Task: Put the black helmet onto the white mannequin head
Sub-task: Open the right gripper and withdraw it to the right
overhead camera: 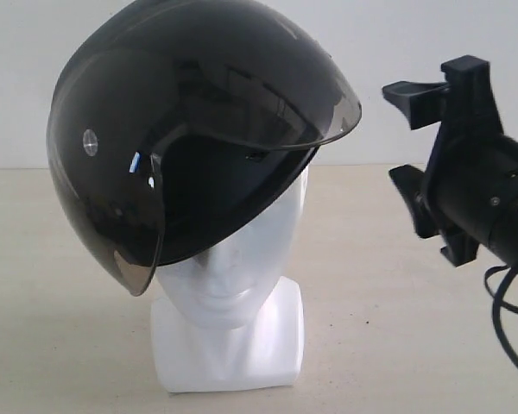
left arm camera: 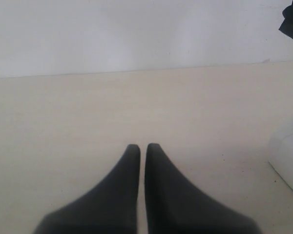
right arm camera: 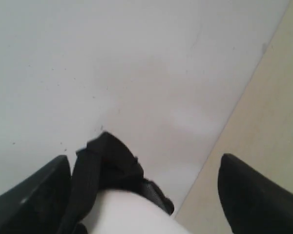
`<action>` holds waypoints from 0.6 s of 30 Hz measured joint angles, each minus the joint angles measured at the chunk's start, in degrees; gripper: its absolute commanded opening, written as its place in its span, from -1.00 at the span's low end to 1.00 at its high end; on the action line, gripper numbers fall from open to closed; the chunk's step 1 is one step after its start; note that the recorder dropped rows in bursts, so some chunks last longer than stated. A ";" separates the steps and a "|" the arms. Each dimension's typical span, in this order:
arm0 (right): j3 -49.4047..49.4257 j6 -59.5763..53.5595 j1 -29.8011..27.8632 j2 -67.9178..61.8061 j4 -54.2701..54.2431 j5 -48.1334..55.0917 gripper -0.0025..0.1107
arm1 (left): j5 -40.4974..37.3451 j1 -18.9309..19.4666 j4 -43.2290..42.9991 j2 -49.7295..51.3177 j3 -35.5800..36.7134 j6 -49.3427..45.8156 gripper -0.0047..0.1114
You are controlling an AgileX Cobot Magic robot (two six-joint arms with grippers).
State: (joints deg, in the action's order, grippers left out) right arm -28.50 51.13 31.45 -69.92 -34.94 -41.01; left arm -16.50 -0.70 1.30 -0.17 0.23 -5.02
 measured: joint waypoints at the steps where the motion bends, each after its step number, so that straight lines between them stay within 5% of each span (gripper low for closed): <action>1: 0.00 -2.75 -1.05 0.92 -0.50 0.18 0.37 | 0.00 0.00 0.00 0.00 0.00 0.00 -0.84; 3: 0.00 -6.82 -3.97 2.83 -0.96 0.65 0.15 | 0.00 0.00 0.00 0.00 0.00 0.00 -0.84; 8: -4.38 -11.28 -13.85 7.93 11.95 12.01 -0.93 | 0.00 0.00 0.00 0.00 0.00 0.00 -0.84; 14: -21.61 -10.31 -18.19 8.70 46.64 40.45 -0.91 | 0.00 0.00 0.00 0.00 0.00 0.00 -0.84; 18: -31.50 -20.30 -18.43 8.82 46.61 53.56 -0.91 | 0.00 0.00 0.00 0.00 0.00 0.00 -0.84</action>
State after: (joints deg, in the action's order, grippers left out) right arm -60.01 30.83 13.02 -61.10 11.67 12.55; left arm -16.50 -0.70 1.30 -0.17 0.23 -5.02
